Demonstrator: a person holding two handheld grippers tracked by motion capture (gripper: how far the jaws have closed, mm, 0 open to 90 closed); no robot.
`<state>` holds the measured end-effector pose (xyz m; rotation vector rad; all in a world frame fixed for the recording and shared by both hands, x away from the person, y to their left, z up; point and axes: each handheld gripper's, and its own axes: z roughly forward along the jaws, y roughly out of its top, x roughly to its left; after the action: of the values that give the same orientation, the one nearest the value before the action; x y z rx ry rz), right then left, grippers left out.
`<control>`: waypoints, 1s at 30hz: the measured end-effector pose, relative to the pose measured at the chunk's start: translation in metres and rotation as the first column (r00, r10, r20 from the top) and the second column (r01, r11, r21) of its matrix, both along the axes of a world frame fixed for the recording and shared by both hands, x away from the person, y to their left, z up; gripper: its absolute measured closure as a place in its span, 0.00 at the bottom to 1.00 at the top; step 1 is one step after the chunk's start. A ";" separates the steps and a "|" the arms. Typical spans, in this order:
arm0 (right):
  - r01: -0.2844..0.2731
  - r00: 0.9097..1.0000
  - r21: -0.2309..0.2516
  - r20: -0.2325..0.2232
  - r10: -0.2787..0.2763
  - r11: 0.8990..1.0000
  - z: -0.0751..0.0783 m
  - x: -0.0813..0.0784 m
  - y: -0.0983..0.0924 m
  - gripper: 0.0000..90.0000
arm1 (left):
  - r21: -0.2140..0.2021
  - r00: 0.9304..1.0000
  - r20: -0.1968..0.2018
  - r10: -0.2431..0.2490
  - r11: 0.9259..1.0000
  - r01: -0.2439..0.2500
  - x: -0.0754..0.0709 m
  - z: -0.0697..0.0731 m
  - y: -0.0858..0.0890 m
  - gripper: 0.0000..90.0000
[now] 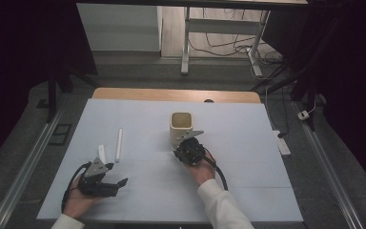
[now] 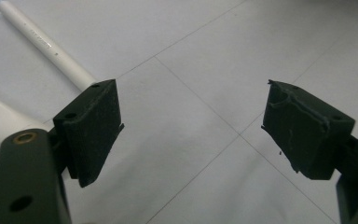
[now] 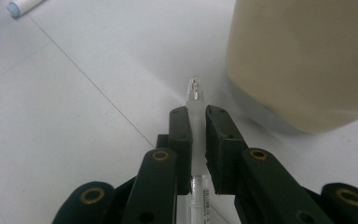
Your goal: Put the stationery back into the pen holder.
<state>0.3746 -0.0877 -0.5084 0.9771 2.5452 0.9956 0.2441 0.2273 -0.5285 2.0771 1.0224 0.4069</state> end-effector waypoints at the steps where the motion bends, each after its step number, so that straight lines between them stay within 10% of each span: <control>1: -0.001 1.000 0.004 0.007 0.001 1.000 0.001 -0.001 -0.001 0.89 | 0.000 1.000 0.000 0.000 1.000 0.000 0.000 0.000 0.000 0.21; 30: -0.023 0.996 0.151 0.086 0.010 0.988 0.029 -0.018 -0.023 0.89 | 0.000 1.000 -0.005 -0.004 1.000 0.004 0.000 -0.001 0.000 0.21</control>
<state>0.3567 -0.1111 -0.4796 0.9323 2.4408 1.2236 0.2442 0.2269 -0.5294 2.0808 1.0216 0.4000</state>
